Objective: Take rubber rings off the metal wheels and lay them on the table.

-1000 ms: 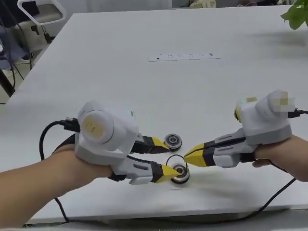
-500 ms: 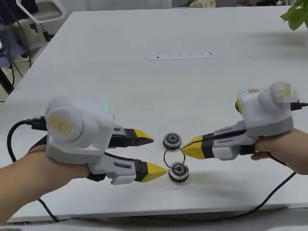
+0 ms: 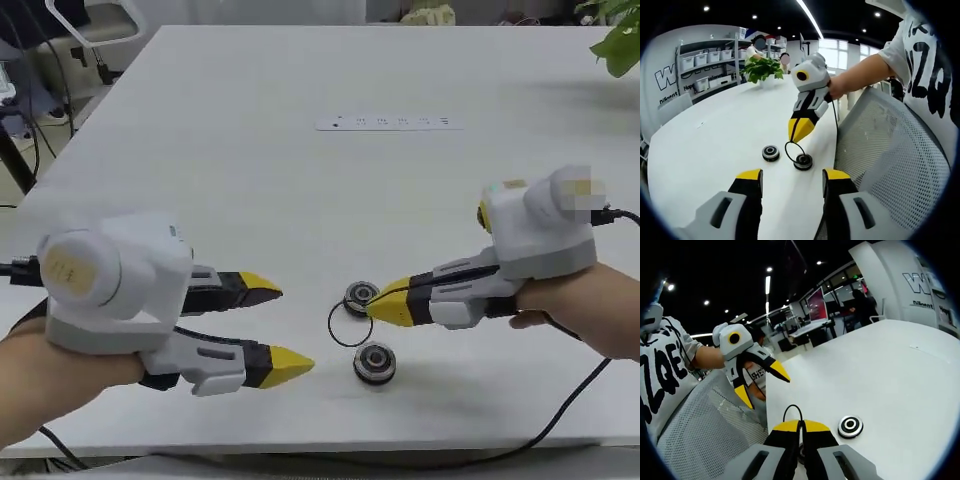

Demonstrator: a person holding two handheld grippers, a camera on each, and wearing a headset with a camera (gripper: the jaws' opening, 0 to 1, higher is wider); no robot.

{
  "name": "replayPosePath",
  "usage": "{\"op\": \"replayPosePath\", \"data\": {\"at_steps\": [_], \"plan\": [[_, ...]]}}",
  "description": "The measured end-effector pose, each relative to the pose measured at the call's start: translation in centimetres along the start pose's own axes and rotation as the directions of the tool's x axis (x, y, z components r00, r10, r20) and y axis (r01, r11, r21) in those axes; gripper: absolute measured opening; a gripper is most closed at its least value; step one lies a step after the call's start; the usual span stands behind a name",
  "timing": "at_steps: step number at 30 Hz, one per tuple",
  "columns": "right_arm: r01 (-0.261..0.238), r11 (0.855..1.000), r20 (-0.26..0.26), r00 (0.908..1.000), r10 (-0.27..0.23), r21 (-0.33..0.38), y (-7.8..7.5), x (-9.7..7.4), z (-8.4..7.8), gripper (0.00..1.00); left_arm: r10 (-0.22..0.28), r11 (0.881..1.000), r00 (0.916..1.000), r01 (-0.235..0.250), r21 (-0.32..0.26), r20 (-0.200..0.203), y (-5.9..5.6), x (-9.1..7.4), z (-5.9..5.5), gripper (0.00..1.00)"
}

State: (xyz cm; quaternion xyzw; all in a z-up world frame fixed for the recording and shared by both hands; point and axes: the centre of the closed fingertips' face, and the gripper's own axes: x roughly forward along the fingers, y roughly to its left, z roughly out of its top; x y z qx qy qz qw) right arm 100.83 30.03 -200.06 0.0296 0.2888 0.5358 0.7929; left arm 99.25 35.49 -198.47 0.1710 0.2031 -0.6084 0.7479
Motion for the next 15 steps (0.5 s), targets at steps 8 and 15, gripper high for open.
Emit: {"op": "replayPosePath", "data": {"at_steps": [8,15], "plan": [[-0.001,1.0,-0.015,0.9999,0.001,-0.008,-0.2,1.4,0.2,0.0,0.04,0.999,0.9992,-0.04,-0.021,0.005,0.8,-1.1,-0.5,0.5],[0.006,1.0,-0.026,0.9997,-0.006,-0.006,-0.5,2.5,-0.1,0.0,0.061,0.998,0.9981,-0.061,-0.033,0.003,1.0,-1.6,-1.0,0.53]]}}
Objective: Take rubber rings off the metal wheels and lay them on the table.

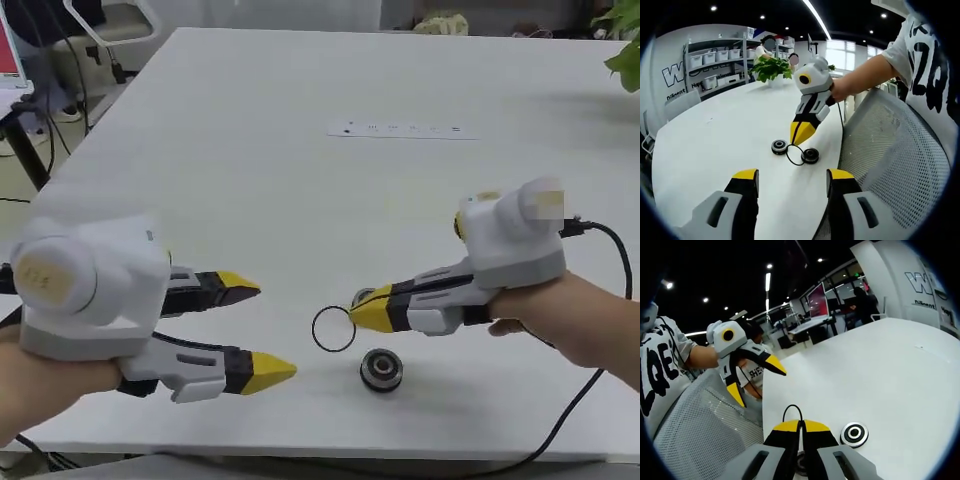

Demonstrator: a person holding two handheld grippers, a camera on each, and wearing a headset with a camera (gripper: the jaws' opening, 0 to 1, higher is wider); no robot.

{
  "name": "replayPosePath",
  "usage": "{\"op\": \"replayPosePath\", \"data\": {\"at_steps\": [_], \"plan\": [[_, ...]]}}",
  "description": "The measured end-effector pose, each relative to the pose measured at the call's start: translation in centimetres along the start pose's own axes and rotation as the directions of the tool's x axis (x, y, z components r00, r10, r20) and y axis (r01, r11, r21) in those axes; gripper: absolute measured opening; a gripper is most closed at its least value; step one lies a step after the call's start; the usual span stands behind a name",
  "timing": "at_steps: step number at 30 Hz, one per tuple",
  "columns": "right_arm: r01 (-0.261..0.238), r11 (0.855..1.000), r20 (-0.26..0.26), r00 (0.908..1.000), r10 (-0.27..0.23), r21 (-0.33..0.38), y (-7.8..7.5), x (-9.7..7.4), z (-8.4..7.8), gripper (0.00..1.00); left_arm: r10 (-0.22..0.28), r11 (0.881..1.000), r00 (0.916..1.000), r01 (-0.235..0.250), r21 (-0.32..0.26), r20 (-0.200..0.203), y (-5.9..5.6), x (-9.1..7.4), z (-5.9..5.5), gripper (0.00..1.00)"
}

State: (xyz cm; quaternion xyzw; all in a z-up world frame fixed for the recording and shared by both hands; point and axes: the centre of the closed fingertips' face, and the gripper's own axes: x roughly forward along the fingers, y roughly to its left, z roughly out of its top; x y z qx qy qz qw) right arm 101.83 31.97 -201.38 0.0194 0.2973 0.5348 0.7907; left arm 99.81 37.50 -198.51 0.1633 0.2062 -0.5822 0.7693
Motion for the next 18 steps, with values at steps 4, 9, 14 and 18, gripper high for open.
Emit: {"op": "replayPosePath", "data": {"at_steps": [4,9,14,18], "plan": [[0.006,1.0,-0.016,0.9998,-0.006,0.0,-0.1,0.6,-0.5,0.0,0.007,1.0,1.0,-0.007,-0.003,-0.002,0.0,-0.2,-0.2,0.54],[0.015,1.0,-0.031,0.9994,-0.015,0.001,-0.5,1.2,-1.2,0.0,0.017,1.0,0.9999,-0.017,-0.007,0.002,0.1,-0.4,-0.2,0.54],[0.031,1.0,-0.048,0.9984,-0.031,0.001,-0.7,1.6,-1.6,0.0,0.022,1.0,0.9998,-0.022,-0.009,0.001,0.2,-0.5,-0.3,0.54],[0.042,0.999,-0.061,0.9973,-0.042,0.001,-0.9,1.9,-2.0,0.0,0.024,1.0,0.9997,-0.024,-0.01,-0.003,0.2,-0.6,-0.5,0.54]]}}
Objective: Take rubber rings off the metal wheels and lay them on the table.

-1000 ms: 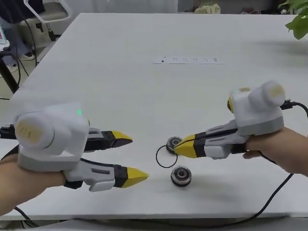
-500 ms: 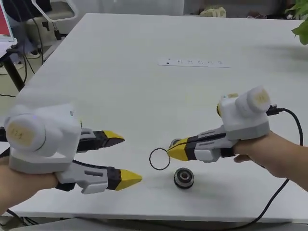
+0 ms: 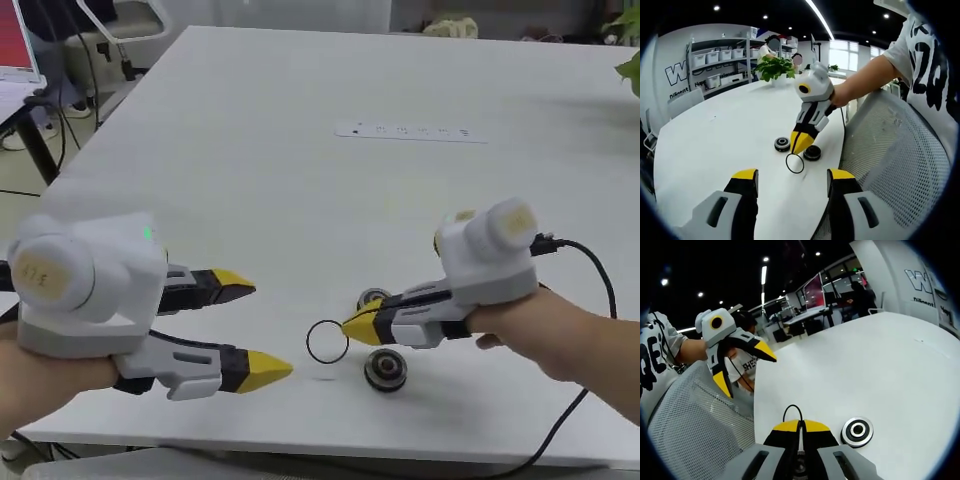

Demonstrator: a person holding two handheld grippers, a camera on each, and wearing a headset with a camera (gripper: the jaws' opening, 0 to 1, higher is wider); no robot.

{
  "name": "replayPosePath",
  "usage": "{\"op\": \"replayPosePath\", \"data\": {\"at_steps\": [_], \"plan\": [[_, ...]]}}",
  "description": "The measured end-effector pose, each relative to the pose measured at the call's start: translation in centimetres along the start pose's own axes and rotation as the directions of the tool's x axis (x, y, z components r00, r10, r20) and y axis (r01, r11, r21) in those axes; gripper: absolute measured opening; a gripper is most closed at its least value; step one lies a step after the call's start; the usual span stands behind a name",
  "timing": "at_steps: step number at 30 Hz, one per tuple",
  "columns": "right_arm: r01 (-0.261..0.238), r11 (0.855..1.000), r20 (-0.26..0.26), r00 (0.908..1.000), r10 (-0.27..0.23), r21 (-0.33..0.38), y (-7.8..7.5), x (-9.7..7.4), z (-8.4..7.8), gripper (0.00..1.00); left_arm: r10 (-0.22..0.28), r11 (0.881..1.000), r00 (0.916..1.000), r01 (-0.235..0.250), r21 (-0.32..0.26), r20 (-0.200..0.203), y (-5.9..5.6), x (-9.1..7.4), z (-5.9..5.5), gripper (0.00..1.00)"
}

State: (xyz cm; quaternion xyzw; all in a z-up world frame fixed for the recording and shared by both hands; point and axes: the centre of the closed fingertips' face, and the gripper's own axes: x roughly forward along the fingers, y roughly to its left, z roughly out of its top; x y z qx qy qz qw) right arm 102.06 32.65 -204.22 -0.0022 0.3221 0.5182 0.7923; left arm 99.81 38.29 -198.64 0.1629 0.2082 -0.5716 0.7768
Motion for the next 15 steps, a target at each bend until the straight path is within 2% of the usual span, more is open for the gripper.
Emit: {"op": "replayPosePath", "data": {"at_steps": [5,15], "plan": [[0.022,1.0,-0.018,0.9996,-0.022,-0.007,-0.8,0.4,-0.6,0.0,0.002,1.0,1.0,-0.002,-0.001,-0.003,0.1,0.0,-0.2,0.54],[0.046,0.999,-0.04,0.9981,-0.046,0.002,-1.5,0.7,-1.3,0.0,0.003,1.0,1.0,-0.003,-0.004,-0.008,0.2,0.0,-0.3,0.54]]}}
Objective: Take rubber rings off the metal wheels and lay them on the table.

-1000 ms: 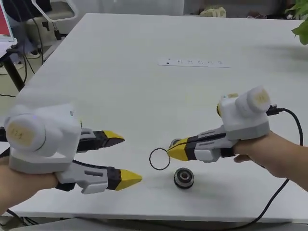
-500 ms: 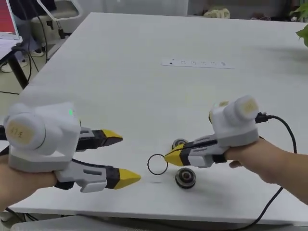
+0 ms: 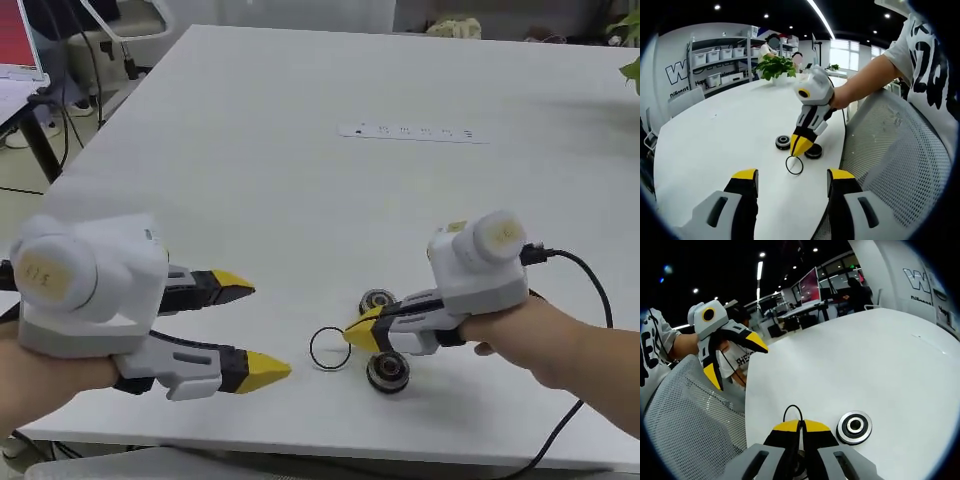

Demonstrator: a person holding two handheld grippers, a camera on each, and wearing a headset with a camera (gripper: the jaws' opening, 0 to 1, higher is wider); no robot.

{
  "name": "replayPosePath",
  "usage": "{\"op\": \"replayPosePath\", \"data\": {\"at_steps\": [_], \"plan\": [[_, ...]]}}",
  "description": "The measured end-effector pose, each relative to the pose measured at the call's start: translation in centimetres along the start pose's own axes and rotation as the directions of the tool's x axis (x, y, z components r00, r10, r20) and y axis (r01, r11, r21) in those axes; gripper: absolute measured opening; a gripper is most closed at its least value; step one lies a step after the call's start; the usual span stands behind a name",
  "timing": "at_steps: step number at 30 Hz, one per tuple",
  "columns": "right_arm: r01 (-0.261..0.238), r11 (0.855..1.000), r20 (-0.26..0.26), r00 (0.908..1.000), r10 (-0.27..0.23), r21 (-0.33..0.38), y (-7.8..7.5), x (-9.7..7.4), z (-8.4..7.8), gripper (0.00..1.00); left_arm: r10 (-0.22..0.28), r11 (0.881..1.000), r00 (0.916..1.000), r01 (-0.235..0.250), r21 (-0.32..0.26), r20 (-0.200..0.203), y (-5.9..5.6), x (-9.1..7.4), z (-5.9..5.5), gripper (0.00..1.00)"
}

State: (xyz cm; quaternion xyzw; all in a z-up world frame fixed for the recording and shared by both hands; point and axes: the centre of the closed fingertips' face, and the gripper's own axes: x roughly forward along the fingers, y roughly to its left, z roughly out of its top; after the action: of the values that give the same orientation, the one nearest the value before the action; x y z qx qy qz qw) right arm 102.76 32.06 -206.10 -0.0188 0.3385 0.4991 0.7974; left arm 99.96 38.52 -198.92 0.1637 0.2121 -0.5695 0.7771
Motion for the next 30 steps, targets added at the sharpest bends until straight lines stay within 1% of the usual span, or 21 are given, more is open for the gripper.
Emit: {"op": "replayPosePath", "data": {"at_steps": [7,14,18,24,30], "plan": [[0.016,1.0,-0.016,0.9998,-0.016,-0.003,-0.3,0.2,-0.5,0.0,-0.003,1.0,1.0,0.003,-0.002,-0.004,0.0,0.1,-0.1,0.54],[0.024,1.0,-0.019,0.9995,-0.024,-0.013,-0.5,0.2,-0.5,0.0,-0.005,1.0,0.9999,0.005,-0.003,-0.01,0.1,0.2,-0.2,0.54],[0.027,1.0,-0.008,0.9996,-0.027,-0.012,-0.5,0.1,-0.3,0.0,-0.007,1.0,0.9999,0.007,-0.005,-0.014,0.2,0.3,-0.3,0.54],[0.026,1.0,0.002,0.9997,-0.026,-0.011,-0.5,-0.1,0.0,0.04,-0.016,1.0,0.9997,0.016,0.0,-0.02,0.1,0.5,-0.2,0.54],[0.011,1.0,0.022,0.9997,-0.011,-0.009,0.0,-0.6,0.7,0.06,-0.021,1.0,0.9996,0.021,0.001,-0.021,0.2,0.7,-0.1,0.54]]}}
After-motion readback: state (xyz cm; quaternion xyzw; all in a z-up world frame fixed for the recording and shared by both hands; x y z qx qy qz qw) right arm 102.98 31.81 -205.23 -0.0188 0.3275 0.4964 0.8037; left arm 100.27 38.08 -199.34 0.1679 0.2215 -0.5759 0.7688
